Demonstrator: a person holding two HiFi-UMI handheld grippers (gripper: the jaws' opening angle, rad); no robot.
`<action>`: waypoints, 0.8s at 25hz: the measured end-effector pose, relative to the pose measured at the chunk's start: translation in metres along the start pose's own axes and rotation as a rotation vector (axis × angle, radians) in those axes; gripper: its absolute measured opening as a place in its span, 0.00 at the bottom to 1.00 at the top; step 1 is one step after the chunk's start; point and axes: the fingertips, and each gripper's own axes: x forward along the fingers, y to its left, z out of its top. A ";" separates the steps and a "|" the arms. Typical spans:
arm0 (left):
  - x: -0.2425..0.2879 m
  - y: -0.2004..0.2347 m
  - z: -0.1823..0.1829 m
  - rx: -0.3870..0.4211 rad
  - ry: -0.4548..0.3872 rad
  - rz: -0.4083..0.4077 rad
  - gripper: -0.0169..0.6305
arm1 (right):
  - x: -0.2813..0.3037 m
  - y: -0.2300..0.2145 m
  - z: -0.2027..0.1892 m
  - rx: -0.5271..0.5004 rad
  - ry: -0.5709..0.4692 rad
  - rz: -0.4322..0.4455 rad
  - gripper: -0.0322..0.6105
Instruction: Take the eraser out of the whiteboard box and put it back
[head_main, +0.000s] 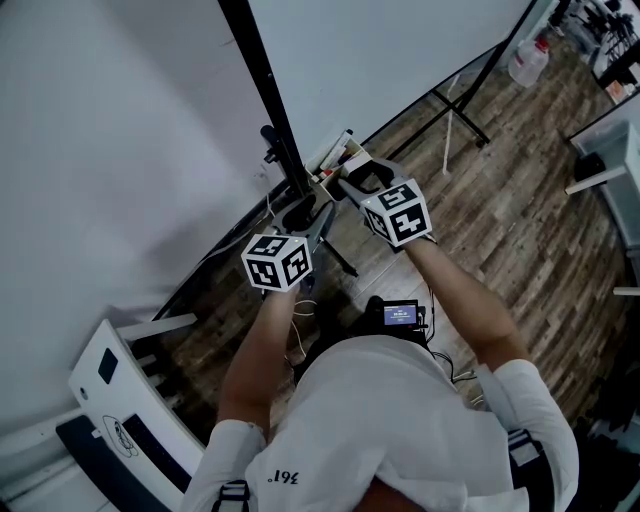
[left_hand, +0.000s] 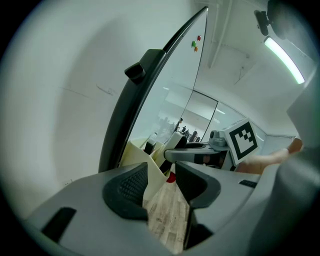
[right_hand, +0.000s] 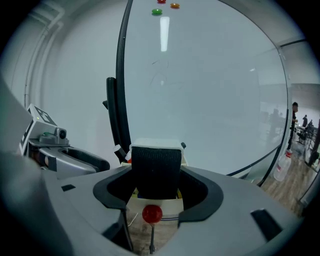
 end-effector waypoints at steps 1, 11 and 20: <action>-0.001 -0.001 0.001 0.000 -0.004 -0.001 0.28 | -0.002 0.000 0.002 -0.002 -0.007 -0.003 0.48; -0.006 -0.013 0.011 0.012 -0.031 -0.014 0.28 | -0.026 -0.004 0.020 -0.012 -0.073 -0.036 0.48; -0.012 -0.028 0.025 0.028 -0.060 -0.048 0.28 | -0.052 -0.011 0.031 0.005 -0.117 -0.068 0.48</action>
